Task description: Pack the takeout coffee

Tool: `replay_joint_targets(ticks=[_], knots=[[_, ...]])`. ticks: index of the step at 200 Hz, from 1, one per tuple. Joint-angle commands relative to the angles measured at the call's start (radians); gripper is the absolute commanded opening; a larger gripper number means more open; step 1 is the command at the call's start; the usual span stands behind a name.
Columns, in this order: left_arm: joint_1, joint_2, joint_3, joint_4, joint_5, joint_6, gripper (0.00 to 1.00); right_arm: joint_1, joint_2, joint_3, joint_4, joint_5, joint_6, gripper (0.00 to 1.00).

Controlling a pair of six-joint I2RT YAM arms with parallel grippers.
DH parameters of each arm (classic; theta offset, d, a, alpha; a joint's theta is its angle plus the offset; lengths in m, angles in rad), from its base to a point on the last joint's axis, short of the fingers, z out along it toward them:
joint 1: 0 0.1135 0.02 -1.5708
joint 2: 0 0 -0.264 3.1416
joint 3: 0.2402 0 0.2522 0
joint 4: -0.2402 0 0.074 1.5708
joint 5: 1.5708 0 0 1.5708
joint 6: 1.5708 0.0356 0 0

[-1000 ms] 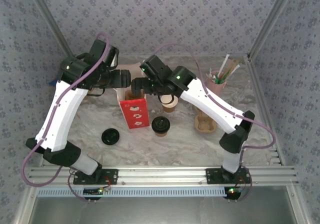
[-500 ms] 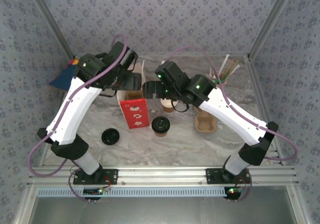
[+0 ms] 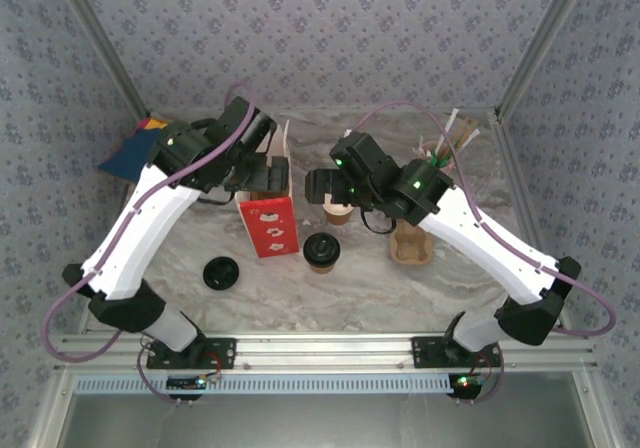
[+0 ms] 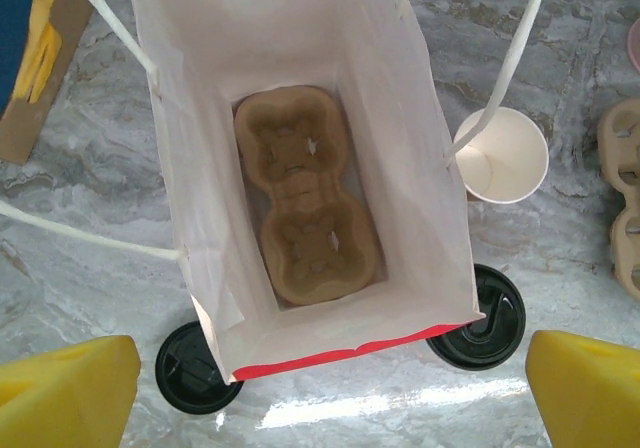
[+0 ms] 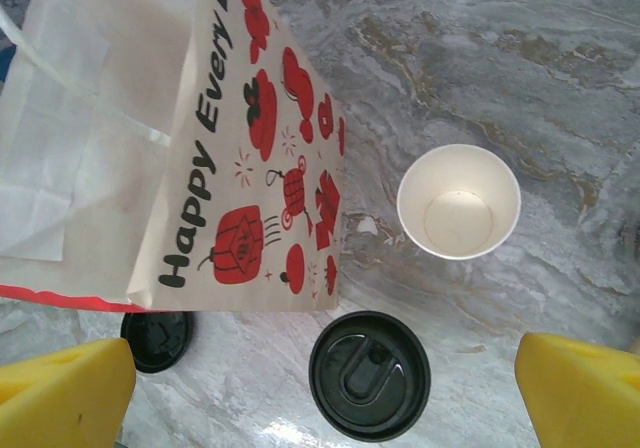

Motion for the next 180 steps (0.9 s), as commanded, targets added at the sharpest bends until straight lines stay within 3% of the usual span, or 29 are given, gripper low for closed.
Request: replay_joint_targets(ticks=[1,35,66,134,159,180], knots=[[0.019,-0.122,-0.105,0.100,0.060,-0.001,1.00,-0.003,-0.029,-0.030,-0.060,0.041,0.042,1.00],[0.094,-0.270,-0.339,0.221,0.200,-0.008,1.00,0.013,-0.030,-0.079,-0.100,0.062,0.095,1.00],[0.105,-0.365,-0.497,0.283,0.267,0.000,1.00,0.047,0.015,-0.087,-0.150,0.081,0.145,1.00],[0.223,-0.455,-0.648,0.255,0.262,-0.005,1.00,0.082,0.228,-0.010,-0.227,0.010,0.222,1.00],[0.305,-0.486,-0.686,0.262,0.268,-0.031,1.00,0.085,0.265,-0.013,-0.223,-0.019,0.254,0.86],[0.360,-0.503,-0.713,0.273,0.303,-0.041,1.00,0.087,0.282,-0.022,-0.216,-0.039,0.277,0.82]])
